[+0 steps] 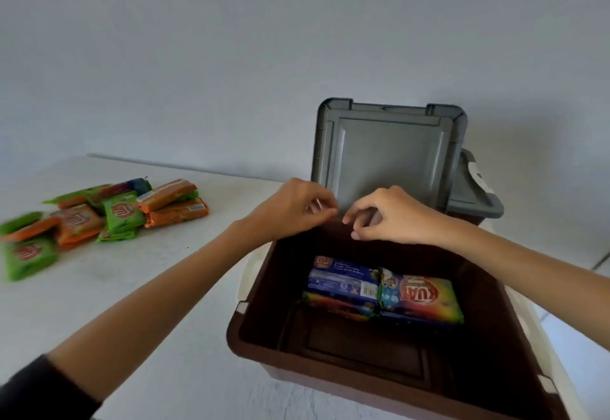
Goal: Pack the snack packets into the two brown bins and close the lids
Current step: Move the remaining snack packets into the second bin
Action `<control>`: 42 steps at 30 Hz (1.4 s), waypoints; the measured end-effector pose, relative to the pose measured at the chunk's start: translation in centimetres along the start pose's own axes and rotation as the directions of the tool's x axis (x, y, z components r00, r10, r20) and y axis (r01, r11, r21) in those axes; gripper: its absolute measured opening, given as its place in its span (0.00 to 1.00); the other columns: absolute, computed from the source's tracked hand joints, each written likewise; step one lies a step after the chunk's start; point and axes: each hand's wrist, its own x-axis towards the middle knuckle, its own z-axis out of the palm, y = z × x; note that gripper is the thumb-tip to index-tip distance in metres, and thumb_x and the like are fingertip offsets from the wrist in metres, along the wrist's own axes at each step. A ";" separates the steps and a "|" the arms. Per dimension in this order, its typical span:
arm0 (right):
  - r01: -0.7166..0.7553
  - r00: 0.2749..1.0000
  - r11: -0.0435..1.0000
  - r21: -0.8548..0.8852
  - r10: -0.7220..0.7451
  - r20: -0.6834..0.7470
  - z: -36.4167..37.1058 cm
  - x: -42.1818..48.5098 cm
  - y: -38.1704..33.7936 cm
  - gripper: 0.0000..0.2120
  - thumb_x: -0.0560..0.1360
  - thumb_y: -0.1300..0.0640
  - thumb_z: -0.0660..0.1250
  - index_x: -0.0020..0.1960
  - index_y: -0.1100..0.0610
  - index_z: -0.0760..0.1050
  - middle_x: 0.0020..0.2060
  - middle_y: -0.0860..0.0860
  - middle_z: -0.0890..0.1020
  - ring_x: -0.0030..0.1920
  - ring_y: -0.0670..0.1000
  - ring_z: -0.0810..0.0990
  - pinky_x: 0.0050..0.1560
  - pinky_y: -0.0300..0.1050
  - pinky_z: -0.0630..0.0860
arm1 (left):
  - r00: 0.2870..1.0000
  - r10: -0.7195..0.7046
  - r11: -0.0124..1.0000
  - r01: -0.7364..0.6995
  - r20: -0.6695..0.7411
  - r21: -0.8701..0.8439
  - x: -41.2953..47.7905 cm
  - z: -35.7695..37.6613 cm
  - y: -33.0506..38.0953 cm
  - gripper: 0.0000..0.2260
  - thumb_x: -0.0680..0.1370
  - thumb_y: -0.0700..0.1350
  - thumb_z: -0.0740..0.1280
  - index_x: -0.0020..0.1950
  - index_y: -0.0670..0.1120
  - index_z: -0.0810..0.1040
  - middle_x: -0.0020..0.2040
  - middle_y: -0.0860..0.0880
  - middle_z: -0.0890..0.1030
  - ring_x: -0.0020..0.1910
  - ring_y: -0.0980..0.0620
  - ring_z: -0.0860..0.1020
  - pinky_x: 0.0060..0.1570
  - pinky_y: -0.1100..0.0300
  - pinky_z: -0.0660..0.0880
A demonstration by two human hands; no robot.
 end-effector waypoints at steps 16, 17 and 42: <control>0.398 0.917 0.915 -0.057 -0.396 0.049 10.2 24.1 -16.7 0.27 0.71 0.58 0.71 0.68 0.51 0.69 0.57 0.55 0.74 0.58 0.54 0.73 0.51 0.44 0.71 | 0.613 -0.738 0.610 0.785 -0.282 0.110 -15.4 -13.8 -24.2 0.20 0.75 0.47 0.67 0.66 0.47 0.70 0.63 0.41 0.69 0.64 0.42 0.67 0.62 0.49 0.66; 0.411 0.911 0.907 -0.097 -0.404 0.082 11.0 25.8 -17.3 0.29 0.71 0.57 0.71 0.69 0.51 0.67 0.60 0.56 0.73 0.60 0.54 0.71 0.53 0.44 0.69 | 0.553 -0.787 0.540 0.832 -0.272 0.129 -16.2 -14.2 -25.6 0.23 0.75 0.48 0.66 0.69 0.46 0.67 0.66 0.40 0.66 0.66 0.41 0.64 0.64 0.48 0.63; 0.319 0.890 0.913 -0.254 -0.196 0.412 16.0 35.1 -15.9 0.39 0.74 0.42 0.65 0.76 0.46 0.46 0.70 0.57 0.62 0.68 0.58 0.64 0.64 0.50 0.64 | 0.803 -0.596 0.789 0.584 0.007 0.189 -15.7 -15.3 -36.6 0.26 0.66 0.68 0.66 0.41 0.45 0.73 0.43 0.46 0.83 0.38 0.48 0.80 0.39 0.53 0.76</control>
